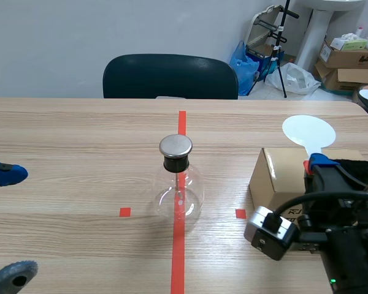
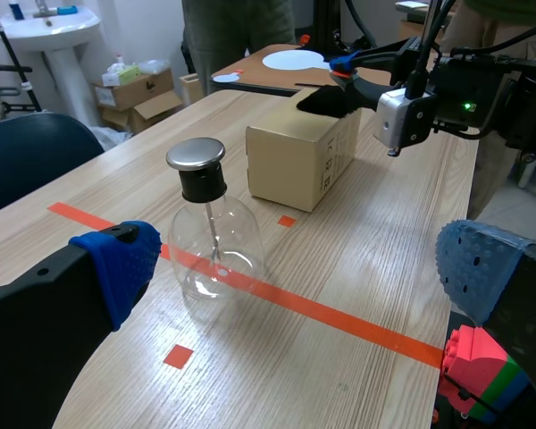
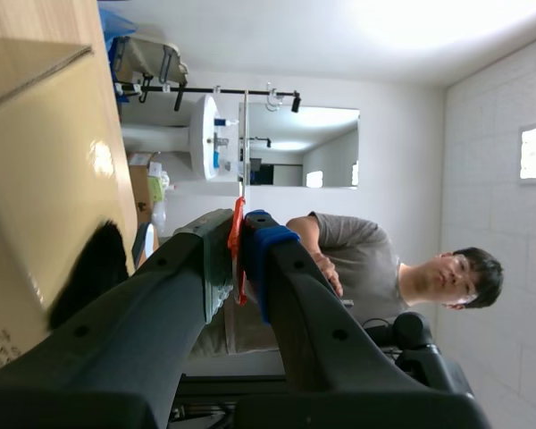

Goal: Do the electroscope experiment

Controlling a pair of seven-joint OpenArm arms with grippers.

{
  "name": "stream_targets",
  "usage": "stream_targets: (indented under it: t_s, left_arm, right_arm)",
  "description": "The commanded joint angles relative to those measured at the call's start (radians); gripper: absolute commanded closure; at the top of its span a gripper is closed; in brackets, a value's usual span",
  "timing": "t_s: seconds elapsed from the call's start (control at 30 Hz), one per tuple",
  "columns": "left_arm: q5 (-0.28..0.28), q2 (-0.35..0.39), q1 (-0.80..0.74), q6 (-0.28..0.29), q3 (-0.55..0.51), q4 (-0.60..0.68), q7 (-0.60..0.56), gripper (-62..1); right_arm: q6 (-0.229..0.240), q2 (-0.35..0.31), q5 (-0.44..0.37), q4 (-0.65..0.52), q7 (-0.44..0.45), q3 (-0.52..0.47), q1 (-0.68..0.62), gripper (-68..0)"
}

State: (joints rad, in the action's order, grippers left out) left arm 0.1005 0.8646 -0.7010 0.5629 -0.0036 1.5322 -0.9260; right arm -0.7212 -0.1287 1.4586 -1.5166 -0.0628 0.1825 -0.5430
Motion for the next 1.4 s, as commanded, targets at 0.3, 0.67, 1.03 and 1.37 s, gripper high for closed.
stream_targets:
  t_s: [0.3,0.67,1.03,1.37]
  left_arm:
    - [0.007,0.0,0.001,0.005,-0.01,0.013,0.007,-62.3]
    - [0.01,-0.005,0.09,0.006,0.029,0.011,0.235,-45.9]
    - [0.006,-0.097,0.38,0.008,0.267,-0.135,0.364,-2.7]
    - [-0.004,-0.295,0.69,-0.06,0.467,-0.472,0.363,-2.8]
  right_arm:
    - [-0.029,-0.035,0.002,-0.014,-0.203,0.171,0.077,-0.9]
    - [0.039,-0.079,0.002,-0.014,-0.264,0.31,0.114,-0.9]
    - [0.069,-0.124,0.002,-0.014,-0.252,0.362,0.125,-0.9]
    - [0.087,-0.161,0.002,-0.014,-0.218,0.362,0.125,-0.9]
